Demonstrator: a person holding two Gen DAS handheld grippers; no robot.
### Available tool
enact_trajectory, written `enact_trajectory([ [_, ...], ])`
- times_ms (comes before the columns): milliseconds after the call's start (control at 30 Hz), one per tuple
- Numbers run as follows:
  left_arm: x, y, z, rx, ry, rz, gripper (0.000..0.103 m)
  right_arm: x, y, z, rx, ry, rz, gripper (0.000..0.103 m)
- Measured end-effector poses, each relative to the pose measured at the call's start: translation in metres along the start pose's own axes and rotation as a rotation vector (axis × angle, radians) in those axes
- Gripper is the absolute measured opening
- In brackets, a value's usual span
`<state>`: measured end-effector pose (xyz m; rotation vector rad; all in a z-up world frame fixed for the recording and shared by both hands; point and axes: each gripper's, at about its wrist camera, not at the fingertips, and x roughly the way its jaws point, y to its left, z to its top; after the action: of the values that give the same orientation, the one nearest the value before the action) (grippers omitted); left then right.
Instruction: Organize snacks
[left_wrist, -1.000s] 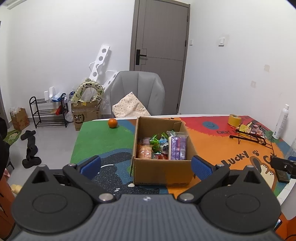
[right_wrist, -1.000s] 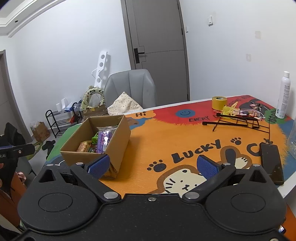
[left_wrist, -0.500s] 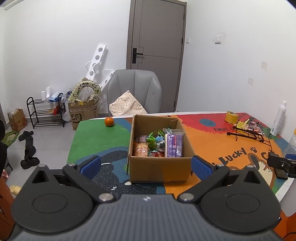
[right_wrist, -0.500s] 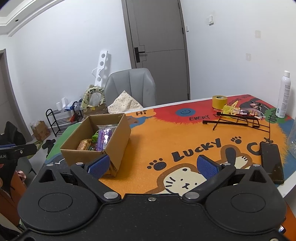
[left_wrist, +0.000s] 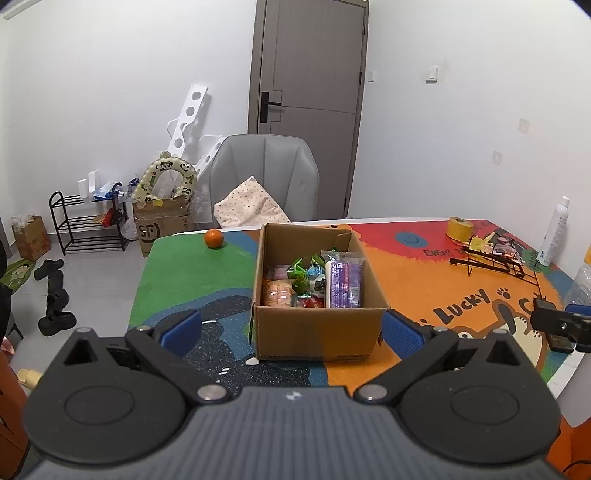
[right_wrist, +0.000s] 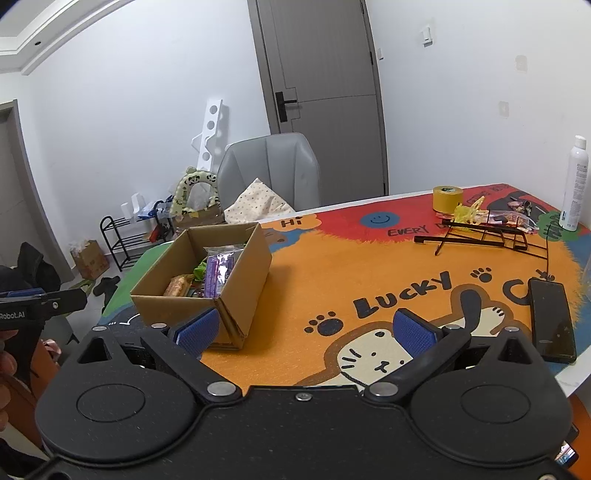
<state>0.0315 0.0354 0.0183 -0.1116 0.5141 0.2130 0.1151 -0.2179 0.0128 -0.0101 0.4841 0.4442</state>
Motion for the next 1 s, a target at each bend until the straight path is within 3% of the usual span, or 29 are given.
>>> enact_trajectory([
  [1000,-0.0055,0.0015,-0.0013,-0.004,-0.007,-0.031,0.103,-0.0073,0.0094,0.0032,-0.029,-0.010,0.009,0.103],
])
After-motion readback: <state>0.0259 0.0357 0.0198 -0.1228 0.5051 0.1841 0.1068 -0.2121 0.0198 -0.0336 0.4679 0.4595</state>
